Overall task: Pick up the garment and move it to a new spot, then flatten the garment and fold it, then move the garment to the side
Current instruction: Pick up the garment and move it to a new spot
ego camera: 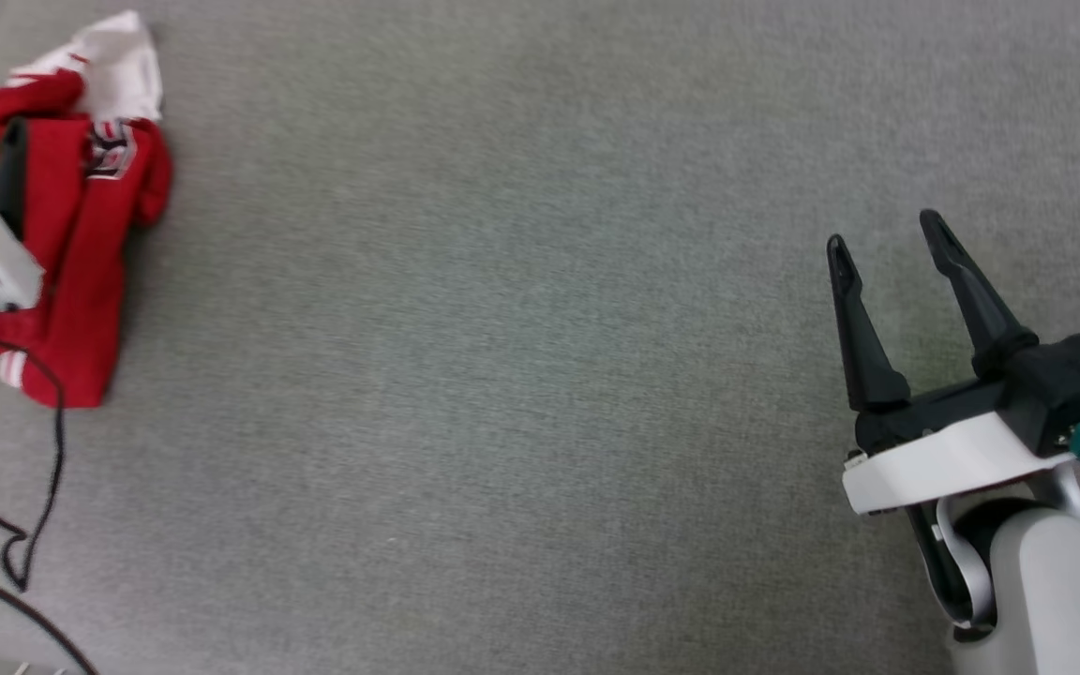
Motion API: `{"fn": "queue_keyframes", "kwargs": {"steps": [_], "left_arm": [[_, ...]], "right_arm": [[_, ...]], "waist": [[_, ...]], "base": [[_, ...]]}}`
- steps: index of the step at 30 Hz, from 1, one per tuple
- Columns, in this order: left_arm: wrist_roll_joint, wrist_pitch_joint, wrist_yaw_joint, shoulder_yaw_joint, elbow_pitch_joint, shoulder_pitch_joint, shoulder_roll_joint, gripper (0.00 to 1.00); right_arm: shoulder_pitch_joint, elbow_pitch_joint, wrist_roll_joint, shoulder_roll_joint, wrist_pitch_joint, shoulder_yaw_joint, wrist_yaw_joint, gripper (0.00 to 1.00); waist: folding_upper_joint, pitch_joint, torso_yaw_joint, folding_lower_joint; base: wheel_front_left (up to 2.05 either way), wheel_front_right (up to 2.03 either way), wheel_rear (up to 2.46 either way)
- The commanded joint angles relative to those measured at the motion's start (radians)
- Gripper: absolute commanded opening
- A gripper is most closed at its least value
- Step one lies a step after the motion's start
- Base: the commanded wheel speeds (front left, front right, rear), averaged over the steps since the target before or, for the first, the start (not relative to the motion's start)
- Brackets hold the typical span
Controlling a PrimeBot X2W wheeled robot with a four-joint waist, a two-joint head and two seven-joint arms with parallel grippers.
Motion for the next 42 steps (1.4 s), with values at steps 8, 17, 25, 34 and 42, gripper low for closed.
{"fn": "queue_keyframes", "kwargs": {"steps": [8,17,25,34,42], "left_arm": [[-0.175,0.174,0.000,-0.042,0.158,0.000,0.113,1.00],[-0.255,0.344,0.001,-0.079,0.295,0.016,0.109,1.00],[-0.271,0.305,0.000,-0.103,0.288,0.004,0.112,0.00],[-0.200,-0.004,0.005,-0.112,0.261,-0.033,0.144,0.00],[-0.128,-0.273,0.018,-0.133,0.233,-0.022,0.137,0.00]], "right_arm": [[-0.072,0.025,0.000,0.000,-0.030,0.020,0.000,1.00],[-0.091,0.041,0.005,-0.004,-0.037,0.027,0.000,1.00],[-0.062,0.050,0.008,-0.004,-0.041,0.012,0.000,1.00],[-0.020,0.076,0.016,0.001,-0.050,0.006,0.000,1.00],[0.036,0.087,0.041,0.005,-0.060,-0.013,0.000,1.00]], "waist": [[0.0000,0.119,-0.081,-0.0002],[0.0000,0.139,-0.098,-0.0002],[0.0000,0.097,-0.106,-0.0002],[0.0000,-0.049,-0.092,-0.0002],[0.0000,-0.203,-0.093,-0.0002]], "base": [[0.00,0.00,0.00],[0.00,0.00,0.00],[0.00,0.00,0.00],[0.00,0.00,0.00],[0.00,0.00,0.00]]}}
